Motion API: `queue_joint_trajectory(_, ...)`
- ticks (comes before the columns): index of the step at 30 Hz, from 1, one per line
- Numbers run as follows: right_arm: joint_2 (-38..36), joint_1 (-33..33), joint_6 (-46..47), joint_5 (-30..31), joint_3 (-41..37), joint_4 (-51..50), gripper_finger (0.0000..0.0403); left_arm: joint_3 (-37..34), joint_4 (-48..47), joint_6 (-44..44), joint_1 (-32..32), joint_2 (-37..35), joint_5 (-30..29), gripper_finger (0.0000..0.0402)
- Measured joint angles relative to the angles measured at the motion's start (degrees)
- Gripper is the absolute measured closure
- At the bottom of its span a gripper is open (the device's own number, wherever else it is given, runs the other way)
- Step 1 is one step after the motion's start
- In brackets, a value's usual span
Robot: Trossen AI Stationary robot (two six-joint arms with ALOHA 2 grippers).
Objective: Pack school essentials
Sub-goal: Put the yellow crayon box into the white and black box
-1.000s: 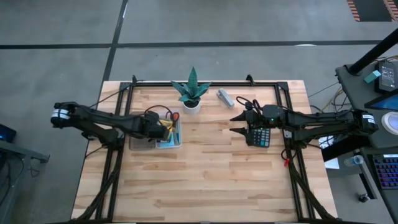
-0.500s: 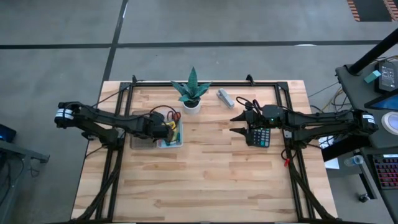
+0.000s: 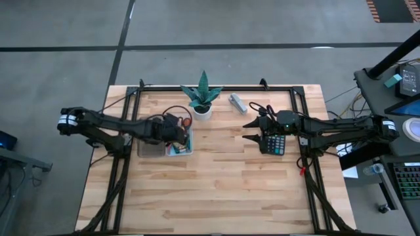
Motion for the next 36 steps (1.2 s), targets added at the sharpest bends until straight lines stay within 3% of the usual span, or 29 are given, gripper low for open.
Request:
queue_joint_trajectory(5, 0.0, 0.0, 0.0, 0.0, 0.0, 0.0, 0.0202, -0.4, -5.4, 1.5, 2.8, 0.0, 0.5, 0.0389)
queue_joint_trajectory(12, 0.0, 0.0, -0.3, 0.0, 0.0, 0.0, 0.0202, -0.7, -11.8, 1.6, 3.5, 0.0, 7.4, 0.0389)
queue_joint_trajectory(36, 0.0, 0.0, -0.4, 0.0, -0.1, 0.0, 0.0202, -1.3, -8.4, 1.4, 3.7, 6.0, 9.2, 0.0389)
